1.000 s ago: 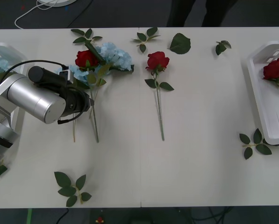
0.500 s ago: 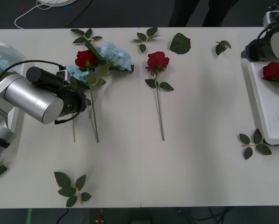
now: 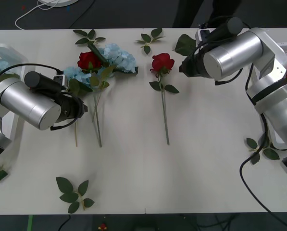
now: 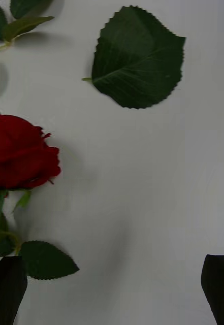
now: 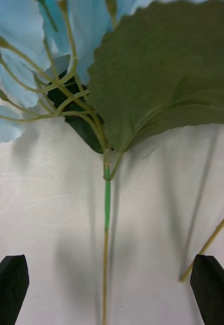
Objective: Place the red flowers into the right box and the blue flowers into the left box. If a person shows an open palm, hand one flower to the person first, then continue sorting.
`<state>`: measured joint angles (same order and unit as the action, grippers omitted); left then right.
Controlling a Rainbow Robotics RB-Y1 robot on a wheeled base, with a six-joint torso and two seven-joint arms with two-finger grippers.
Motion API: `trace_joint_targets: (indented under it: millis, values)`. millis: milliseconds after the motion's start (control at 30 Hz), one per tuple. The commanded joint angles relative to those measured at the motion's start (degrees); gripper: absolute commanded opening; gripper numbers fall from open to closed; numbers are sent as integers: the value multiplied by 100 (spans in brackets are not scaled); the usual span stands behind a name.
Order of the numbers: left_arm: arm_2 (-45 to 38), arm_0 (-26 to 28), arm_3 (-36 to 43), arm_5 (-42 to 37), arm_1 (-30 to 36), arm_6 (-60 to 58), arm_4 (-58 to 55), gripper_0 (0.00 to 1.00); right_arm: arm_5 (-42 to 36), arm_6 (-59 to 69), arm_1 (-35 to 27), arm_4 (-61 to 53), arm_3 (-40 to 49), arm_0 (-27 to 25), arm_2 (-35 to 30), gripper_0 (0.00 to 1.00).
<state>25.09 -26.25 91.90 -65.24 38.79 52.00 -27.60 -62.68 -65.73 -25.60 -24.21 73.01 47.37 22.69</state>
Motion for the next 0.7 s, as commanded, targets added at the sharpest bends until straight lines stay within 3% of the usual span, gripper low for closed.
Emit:
trace_joint_targets:
  millis: [33,233,700]
  values:
    - [303,-153,-287,38,278,170,0,92,54,262,583,470,47,70,25,100]
    - [418,-293,-814,565,190,241,-26,92,336,341,1145,927,-410,114,51,100]
    - [418,-390,-884,574,-30,250,-35,92,1223,570,1839,1595,-1421,185,51,100]
